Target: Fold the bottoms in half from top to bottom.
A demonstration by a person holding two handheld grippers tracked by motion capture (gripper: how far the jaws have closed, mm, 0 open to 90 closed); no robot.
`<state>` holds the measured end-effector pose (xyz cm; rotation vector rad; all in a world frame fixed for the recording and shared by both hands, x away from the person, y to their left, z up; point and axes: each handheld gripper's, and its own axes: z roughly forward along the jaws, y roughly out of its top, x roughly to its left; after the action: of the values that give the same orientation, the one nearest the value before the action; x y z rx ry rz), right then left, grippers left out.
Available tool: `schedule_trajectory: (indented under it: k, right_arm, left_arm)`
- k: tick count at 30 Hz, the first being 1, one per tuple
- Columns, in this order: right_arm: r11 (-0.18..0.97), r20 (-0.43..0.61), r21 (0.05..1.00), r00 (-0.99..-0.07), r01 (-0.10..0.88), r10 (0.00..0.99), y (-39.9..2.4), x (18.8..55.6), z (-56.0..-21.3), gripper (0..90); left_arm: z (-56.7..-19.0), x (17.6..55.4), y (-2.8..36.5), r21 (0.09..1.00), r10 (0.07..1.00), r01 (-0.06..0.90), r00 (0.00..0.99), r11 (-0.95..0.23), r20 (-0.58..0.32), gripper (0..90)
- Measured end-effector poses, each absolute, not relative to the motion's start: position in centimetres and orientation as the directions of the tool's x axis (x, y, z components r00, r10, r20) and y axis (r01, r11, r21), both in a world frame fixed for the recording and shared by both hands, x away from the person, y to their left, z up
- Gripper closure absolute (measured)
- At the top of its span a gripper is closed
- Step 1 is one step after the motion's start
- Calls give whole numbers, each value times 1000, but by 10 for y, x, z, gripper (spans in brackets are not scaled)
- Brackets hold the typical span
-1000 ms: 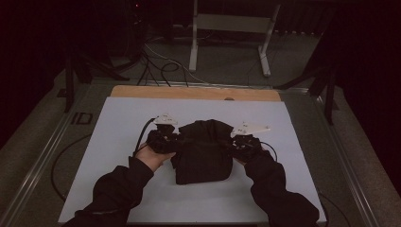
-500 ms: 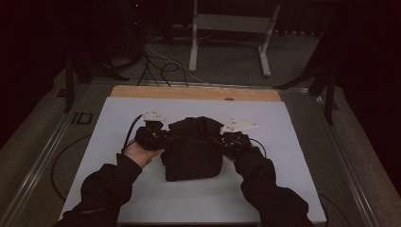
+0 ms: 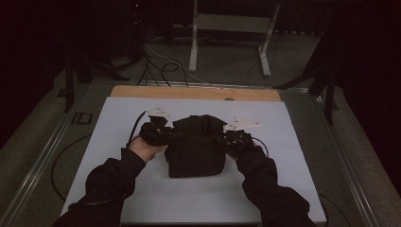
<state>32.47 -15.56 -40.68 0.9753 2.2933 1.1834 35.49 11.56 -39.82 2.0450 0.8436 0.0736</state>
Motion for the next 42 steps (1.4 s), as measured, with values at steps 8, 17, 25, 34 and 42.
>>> schedule_trajectory:
  k: [8,17,25,34,42]
  right_arm:
    - [402,-5,796,-659,453,752,-151,343,-422,776]
    - [412,0,763,-637,498,770,-142,367,-443,776]
    - [423,-11,741,-621,521,784,-135,386,-455,776]
    - [426,-24,732,-606,532,795,-132,400,-464,775]
    - [433,-37,719,-593,543,804,-131,410,-474,774]
  left_arm:
    - [-417,376,116,730,602,583,741,-356,-299,714]
    - [-440,402,118,685,628,638,703,-351,-333,713]
    - [-459,422,123,664,648,673,670,-325,-362,712]
    - [-469,435,121,672,665,665,667,-327,-336,709]
    - [-479,445,120,659,677,681,650,-319,-344,708]
